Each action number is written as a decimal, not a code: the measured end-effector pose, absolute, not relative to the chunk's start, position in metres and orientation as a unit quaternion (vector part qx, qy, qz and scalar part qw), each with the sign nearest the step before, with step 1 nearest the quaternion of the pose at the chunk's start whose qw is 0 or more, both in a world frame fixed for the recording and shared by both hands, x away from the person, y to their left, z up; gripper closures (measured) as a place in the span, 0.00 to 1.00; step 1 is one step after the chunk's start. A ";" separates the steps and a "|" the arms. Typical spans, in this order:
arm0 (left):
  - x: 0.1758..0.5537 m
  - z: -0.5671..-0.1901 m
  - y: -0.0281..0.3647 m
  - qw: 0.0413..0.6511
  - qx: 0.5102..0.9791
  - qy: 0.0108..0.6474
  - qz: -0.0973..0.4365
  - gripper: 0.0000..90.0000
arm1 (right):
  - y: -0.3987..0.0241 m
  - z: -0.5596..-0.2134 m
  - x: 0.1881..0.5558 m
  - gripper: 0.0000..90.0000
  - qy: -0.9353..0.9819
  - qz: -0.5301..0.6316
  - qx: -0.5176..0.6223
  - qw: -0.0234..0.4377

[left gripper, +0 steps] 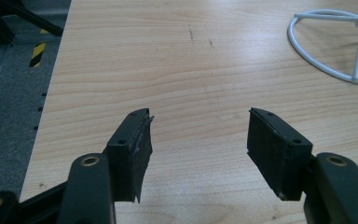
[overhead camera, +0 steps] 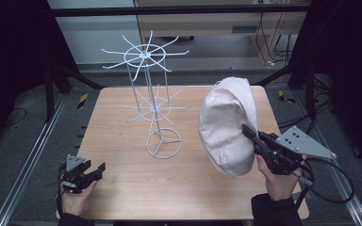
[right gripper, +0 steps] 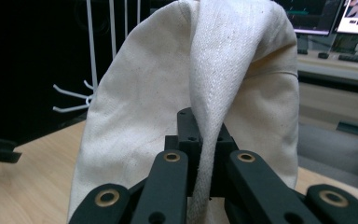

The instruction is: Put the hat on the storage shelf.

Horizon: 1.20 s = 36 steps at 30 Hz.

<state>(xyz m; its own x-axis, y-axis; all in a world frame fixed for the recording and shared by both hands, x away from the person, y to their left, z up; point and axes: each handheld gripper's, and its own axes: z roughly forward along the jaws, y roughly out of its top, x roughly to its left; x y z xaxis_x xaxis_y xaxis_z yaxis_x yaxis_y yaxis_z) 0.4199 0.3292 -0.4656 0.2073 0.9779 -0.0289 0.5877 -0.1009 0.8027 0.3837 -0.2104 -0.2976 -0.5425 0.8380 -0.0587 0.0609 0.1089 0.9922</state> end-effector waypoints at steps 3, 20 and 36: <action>0.420 -0.466 0.329 0.358 0.690 0.567 0.274 0.44 | -0.211 -0.290 0.382 0.98 0.653 0.585 0.336 0.345; 0.420 -0.465 0.329 0.359 0.688 0.568 0.275 0.44 | -0.195 -0.263 0.380 0.98 0.627 0.622 0.295 0.365; 0.420 -0.465 0.330 0.358 0.688 0.568 0.274 0.44 | -0.166 -0.233 0.379 0.98 0.611 0.652 0.257 0.369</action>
<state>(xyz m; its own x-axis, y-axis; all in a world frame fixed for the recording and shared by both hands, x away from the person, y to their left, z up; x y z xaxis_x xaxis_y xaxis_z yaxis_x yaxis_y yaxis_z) 0.4198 0.3298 -0.4651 0.2040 0.9785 -0.0295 0.5863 -0.0980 0.8042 0.3795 -0.1661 -0.2326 -0.5960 0.7944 -0.1167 -0.1674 0.0192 0.9857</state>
